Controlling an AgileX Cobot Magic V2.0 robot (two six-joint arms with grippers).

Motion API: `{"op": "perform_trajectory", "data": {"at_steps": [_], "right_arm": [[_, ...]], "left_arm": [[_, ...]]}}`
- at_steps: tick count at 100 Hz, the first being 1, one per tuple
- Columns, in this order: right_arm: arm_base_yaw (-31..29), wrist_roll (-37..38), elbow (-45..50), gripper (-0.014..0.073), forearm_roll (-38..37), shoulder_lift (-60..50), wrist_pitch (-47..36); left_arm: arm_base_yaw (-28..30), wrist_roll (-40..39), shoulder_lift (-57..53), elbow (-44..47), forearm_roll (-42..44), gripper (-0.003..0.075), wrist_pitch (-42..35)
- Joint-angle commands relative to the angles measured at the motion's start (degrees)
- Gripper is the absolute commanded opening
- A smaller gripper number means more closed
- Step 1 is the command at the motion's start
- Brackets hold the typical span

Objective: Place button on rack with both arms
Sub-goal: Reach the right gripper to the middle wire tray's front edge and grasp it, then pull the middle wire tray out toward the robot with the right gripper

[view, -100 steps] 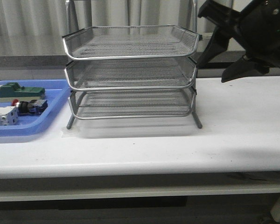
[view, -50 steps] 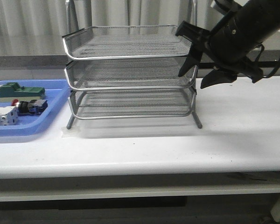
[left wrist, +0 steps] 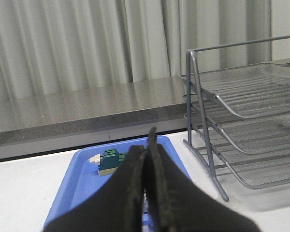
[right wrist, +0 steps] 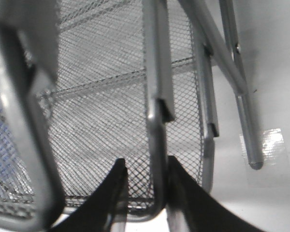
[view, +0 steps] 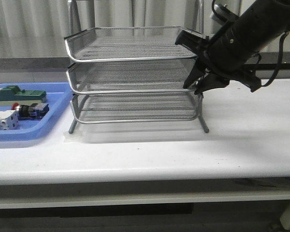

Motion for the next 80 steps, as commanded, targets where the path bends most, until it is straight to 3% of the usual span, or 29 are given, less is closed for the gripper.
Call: {"op": "perform_trajectory", "data": {"at_steps": [1, 18, 48, 80], "right_arm": [[-0.11, -0.76, -2.15, 0.0091, 1.19, -2.21, -2.62], [-0.11, -0.76, -1.97, -0.0027, 1.15, -2.16, -0.85], [-0.11, -0.76, -0.55, -0.0027, -0.51, -2.95, 2.77], [-0.11, -0.82, 13.62, -0.0027, -3.21, -12.33, -1.31]], "left_arm": [[0.06, -0.46, 0.62, 1.98, -0.28, -0.002, -4.3], [0.06, -0.46, 0.62, 1.98, -0.28, -0.002, -4.3], [0.06, -0.46, 0.62, 1.98, -0.28, -0.002, -4.3], [0.06, -0.46, 0.62, 1.98, -0.28, -0.002, -4.3]]}}
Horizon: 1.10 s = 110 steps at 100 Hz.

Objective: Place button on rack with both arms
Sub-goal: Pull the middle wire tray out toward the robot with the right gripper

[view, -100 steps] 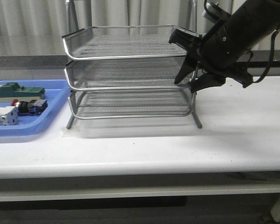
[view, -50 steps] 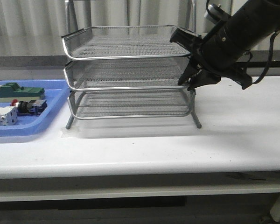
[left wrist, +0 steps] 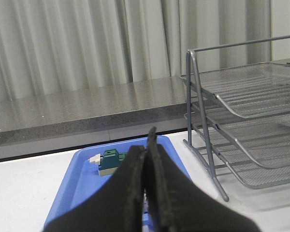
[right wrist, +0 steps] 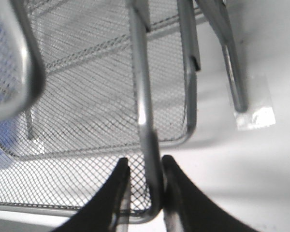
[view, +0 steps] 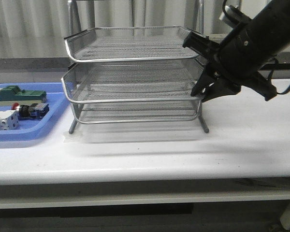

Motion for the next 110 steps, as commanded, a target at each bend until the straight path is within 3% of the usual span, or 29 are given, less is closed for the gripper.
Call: {"op": "perform_trajectory", "data": {"at_steps": [1, 30, 78, 85, 110], "right_arm": [[-0.23, -1.26, 3.53, -0.0027, -3.49, -5.2, -1.44], [0.49, -2.1, 14.84, -0.0027, -3.67, -12.58, -2.25], [4.81, -2.15, 20.16, -0.0012, -3.67, -15.43, -5.17], [4.81, -2.22, 20.16, 0.0042, -4.35, -15.85, -5.31], [4.75, -2.22, 20.16, 0.0363, -9.82, -20.54, -5.4]], "left_arm": [[0.06, -0.46, 0.62, 1.98, -0.28, -0.002, -4.3], [0.06, -0.46, 0.62, 1.98, -0.28, -0.002, -4.3], [0.06, -0.46, 0.62, 1.98, -0.28, -0.002, -4.3], [0.06, -0.46, 0.62, 1.98, -0.28, -0.002, -4.3], [0.06, -0.46, 0.62, 1.98, -0.28, -0.002, -4.3]]}}
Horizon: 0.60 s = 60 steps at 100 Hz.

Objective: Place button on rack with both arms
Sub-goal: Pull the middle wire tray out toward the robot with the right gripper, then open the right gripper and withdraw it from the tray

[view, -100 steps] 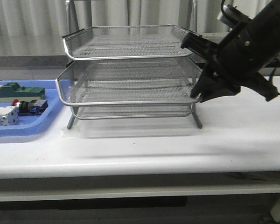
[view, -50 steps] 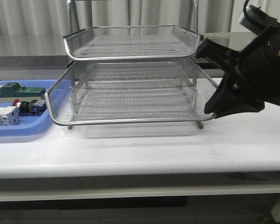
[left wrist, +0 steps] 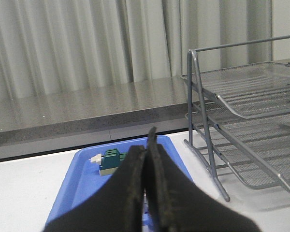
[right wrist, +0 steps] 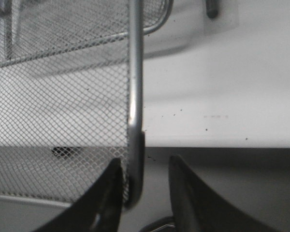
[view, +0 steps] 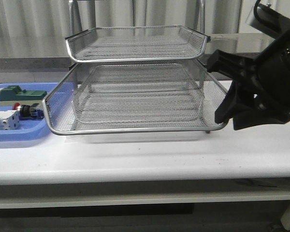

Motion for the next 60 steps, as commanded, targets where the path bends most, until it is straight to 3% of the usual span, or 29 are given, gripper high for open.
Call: {"op": "perform_trajectory", "data": {"at_steps": [1, 39, 60], "right_arm": [[-0.31, -1.38, -0.27, 0.0368, -4.27, -3.53, 1.13], [-1.25, -1.19, -0.27, 0.0386, -15.72, -14.82, 13.24], [-7.73, 4.23, -0.54, 0.0386, -26.51, -23.57, 21.12]], "left_arm": [[0.06, -0.46, 0.62, 1.98, -0.28, -0.002, -4.3], [0.06, -0.46, 0.62, 1.98, -0.28, -0.002, -4.3], [0.06, -0.46, 0.62, 1.98, -0.28, -0.002, -4.3]]}}
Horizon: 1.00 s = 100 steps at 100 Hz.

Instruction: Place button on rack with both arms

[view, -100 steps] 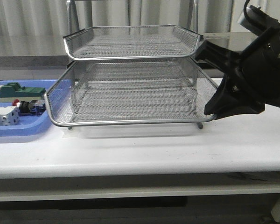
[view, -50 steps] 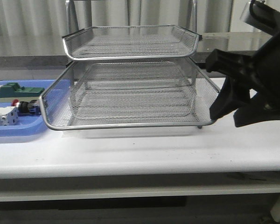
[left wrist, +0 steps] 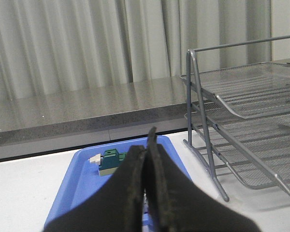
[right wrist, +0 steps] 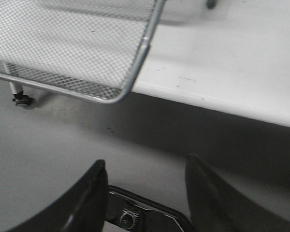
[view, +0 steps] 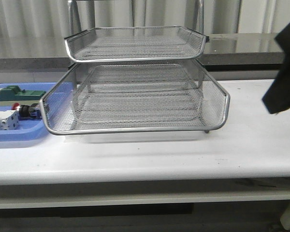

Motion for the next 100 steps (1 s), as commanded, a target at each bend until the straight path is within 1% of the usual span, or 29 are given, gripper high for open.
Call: {"op": "perform_trajectory", "data": {"at_steps": [1, 14, 20, 39, 52, 64, 69, 76, 93, 100], "right_arm": [[-3.24, 2.78, -1.52, 0.0386, -6.15, -4.86, 2.21], [-7.35, 8.09, -3.0, 0.0386, -15.06, -11.2, 6.9], [-8.57, 9.09, -3.8, 0.0384, -18.14, -14.45, 8.87], [-9.3, 9.33, -4.72, 0.0385, -22.84, -23.27, 14.89], [-9.3, 13.16, -4.72, 0.0383, -26.19, -27.79, 19.43], [-9.3, 15.71, -4.72, 0.0382, -30.02, -31.81, 21.03], [-9.3, 16.34, -4.72, 0.0365, -30.9, -33.29, 21.11], [-9.3, 16.34, -4.72, 0.0293, -31.14, -35.12, 21.0], [-9.3, 16.34, -4.72, 0.0025, -31.08, -37.54, 20.99], [-9.3, 16.34, -4.72, -0.0069, -31.08, -37.73, 21.26]], "left_arm": [[0.06, -0.46, 0.62, 1.98, -0.28, -0.002, -4.3], [0.06, -0.46, 0.62, 1.98, -0.28, -0.002, -4.3], [0.06, -0.46, 0.62, 1.98, -0.28, -0.002, -4.3], [0.06, -0.46, 0.62, 1.98, -0.28, -0.002, -4.3], [0.06, -0.46, 0.62, 1.98, -0.28, -0.002, -4.3], [0.06, -0.46, 0.62, 1.98, -0.28, -0.002, -4.3], [0.06, -0.46, 0.62, 1.98, -0.28, -0.002, -4.3], [0.06, -0.46, 0.62, 1.98, -0.28, -0.002, -4.3], [0.06, -0.46, 0.62, 1.98, -0.28, -0.002, -4.3], [0.06, -0.46, 0.62, 1.98, -0.28, -0.002, -4.3]]}}
